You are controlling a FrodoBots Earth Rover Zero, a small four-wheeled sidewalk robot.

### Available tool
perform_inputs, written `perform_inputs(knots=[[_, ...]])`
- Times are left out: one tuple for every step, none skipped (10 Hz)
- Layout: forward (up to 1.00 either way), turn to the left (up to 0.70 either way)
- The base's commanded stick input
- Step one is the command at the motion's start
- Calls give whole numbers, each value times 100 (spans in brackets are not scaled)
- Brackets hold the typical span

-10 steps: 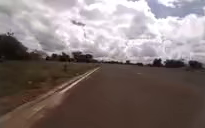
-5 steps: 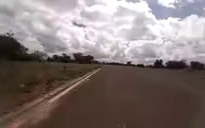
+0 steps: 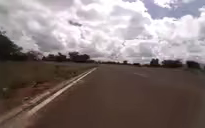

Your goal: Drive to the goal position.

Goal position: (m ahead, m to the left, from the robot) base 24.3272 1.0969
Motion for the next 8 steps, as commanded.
perform_inputs(knots=[[100, 0], [100, 0], [100, -1], [100, -3], [100, -6], [100, -35], [100, -32], [100, -23]])
